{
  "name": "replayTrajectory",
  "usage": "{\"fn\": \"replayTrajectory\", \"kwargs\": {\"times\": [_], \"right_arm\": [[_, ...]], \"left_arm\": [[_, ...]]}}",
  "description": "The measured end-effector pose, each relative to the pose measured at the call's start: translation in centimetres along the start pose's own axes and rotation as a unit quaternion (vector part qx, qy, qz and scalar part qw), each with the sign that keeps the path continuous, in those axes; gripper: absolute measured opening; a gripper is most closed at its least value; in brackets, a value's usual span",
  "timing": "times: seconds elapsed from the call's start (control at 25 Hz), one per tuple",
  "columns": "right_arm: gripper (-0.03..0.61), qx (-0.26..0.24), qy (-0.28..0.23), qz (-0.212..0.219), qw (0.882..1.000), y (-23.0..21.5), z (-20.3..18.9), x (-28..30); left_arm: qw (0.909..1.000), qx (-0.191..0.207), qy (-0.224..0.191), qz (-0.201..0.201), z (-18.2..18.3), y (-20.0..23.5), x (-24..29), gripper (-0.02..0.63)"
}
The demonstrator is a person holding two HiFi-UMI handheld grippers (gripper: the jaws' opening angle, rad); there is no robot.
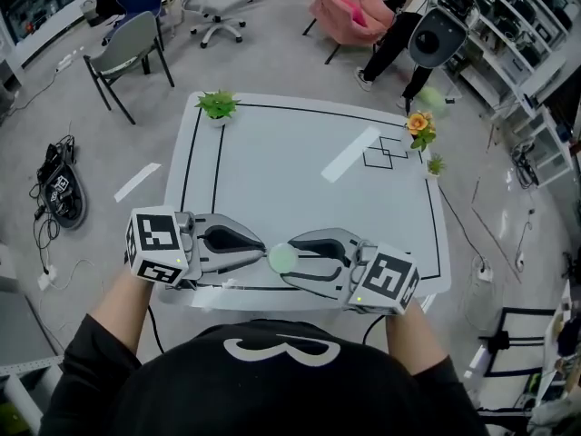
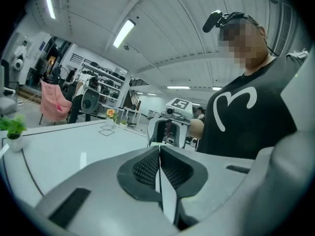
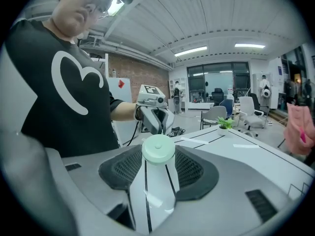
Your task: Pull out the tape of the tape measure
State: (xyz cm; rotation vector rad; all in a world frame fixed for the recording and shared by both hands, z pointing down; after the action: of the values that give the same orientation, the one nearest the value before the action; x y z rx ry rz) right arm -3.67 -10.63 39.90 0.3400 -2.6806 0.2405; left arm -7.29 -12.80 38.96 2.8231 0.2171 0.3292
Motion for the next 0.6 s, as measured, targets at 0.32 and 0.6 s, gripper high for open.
{"fn": "replayTrajectory", "kwargs": {"times": [0.32,0.6], "right_arm": [[0.215,0.077,-0.019,-0.098,0.992,-2.9,-0.7,0.8],[0.215,0.113,-0.032,-0.139,0.983,-4.5,-1.5,1.0]], "left_arm": [[0.9883,0.023,-0.004,0.151,-0.5,3.0,0.2,0.012],[0.9724,0.008,0.007,0.233,-0.9,4.8,0.5,0.012]]}}
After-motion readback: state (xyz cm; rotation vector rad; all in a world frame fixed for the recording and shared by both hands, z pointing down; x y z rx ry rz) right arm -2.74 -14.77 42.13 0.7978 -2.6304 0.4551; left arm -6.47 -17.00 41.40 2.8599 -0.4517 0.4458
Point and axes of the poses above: the fingertips, and each gripper's own axes: x forward along the fingers, y to its left, z out of its top, the point moved 1 cm from there along -x, backward along the fingers, and after that the axes turned 2 degrees about z, right-handed, at the moved point
